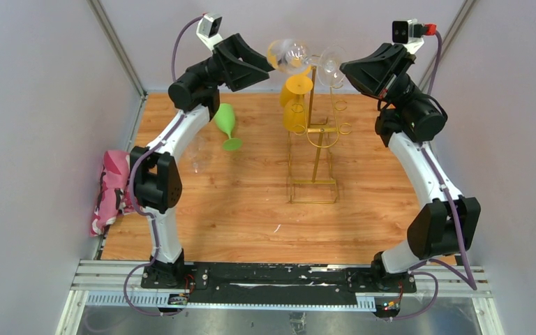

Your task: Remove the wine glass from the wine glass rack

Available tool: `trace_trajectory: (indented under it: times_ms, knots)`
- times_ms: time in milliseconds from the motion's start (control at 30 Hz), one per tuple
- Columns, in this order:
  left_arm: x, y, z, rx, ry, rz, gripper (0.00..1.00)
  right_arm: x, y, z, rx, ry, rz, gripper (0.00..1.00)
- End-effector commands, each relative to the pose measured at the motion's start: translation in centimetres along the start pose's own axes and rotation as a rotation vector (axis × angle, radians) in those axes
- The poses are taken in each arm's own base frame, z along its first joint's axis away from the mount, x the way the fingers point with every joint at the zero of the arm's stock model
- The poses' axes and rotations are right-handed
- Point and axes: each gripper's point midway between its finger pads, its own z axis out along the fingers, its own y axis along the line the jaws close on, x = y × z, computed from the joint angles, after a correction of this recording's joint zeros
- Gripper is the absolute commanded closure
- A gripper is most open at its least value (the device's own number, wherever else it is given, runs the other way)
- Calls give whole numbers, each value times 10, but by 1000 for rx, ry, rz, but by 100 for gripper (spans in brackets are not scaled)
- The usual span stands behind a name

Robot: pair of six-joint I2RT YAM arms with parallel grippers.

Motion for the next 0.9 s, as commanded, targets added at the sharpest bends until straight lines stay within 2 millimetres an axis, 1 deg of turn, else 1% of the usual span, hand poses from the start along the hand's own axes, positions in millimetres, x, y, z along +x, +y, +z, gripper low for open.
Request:
trace_trajectory:
  times_ms: [0, 333, 700, 733, 867]
  knots:
    - [-9, -38, 14, 89, -3, 101, 40, 18, 9, 2, -28, 53, -26, 100]
    - [-12, -39, 17, 104, 15, 115, 40, 21, 15, 0, -24, 47, -5, 100]
    - [-10, -28, 13, 93, 14, 102, 40, 25, 27, 1, -28, 44, -4, 100]
    - [-10, -27, 13, 93, 13, 100, 40, 26, 27, 1, -20, 47, -9, 100]
    - [-11, -28, 13, 92, -1, 88, 43, 26, 14, -2, 2, 37, 3, 100]
